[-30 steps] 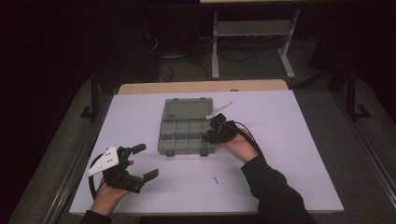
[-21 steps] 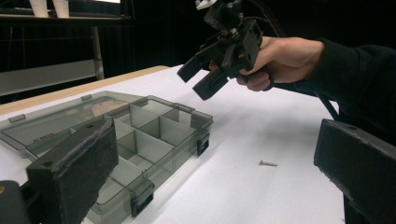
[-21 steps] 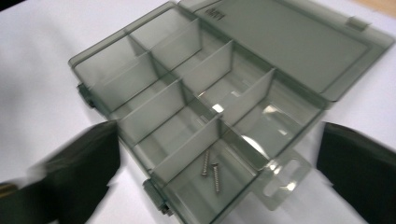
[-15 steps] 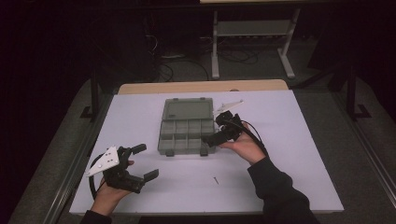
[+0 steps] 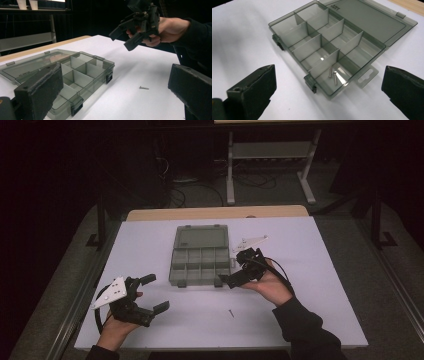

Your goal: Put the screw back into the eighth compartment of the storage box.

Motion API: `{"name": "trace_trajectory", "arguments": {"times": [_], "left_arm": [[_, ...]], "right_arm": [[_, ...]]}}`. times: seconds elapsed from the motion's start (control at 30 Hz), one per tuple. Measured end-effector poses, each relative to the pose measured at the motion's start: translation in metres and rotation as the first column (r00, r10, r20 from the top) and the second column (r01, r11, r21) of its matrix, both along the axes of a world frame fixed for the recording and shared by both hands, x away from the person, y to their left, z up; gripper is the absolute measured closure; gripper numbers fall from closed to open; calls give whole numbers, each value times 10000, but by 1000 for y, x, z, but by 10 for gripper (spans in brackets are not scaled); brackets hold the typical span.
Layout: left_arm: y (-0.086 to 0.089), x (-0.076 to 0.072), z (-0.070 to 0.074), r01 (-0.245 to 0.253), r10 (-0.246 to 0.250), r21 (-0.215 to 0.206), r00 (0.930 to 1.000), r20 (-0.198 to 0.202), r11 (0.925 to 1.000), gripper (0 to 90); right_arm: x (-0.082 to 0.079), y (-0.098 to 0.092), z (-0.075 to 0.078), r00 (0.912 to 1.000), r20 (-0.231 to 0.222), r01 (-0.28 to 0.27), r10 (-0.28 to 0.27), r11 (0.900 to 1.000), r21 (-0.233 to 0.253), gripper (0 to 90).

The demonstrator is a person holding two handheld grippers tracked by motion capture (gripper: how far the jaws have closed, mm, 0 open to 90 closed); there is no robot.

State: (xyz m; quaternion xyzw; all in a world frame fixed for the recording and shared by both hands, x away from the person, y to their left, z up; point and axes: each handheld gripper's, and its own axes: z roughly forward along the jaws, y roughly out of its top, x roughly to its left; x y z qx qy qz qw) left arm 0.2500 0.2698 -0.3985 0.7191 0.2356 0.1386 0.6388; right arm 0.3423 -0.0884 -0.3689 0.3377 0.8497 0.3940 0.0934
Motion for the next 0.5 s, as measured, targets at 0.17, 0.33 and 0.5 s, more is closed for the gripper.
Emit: {"name": "trace_trajectory", "arguments": {"times": [0.17, 0.33, 0.5], "left_arm": [[0, 0, 0, 7, -7, 11, 10000, 48, 10000, 0], [0, -1, 0, 10, -10, 0, 10000, -7, 10000, 0], [-1, -1, 0, -19, 19, -32, 10000, -69, 10000, 0]], "right_arm": [[-12, -2, -1, 10000, -76, -61, 60, 10000, -48, 0], [-21, -5, -5, 9996, -135, -231, 230, 9997, -79, 0], [-30, -6, -8, 9992, -178, -347, 345, 9993, -107, 1]]}}
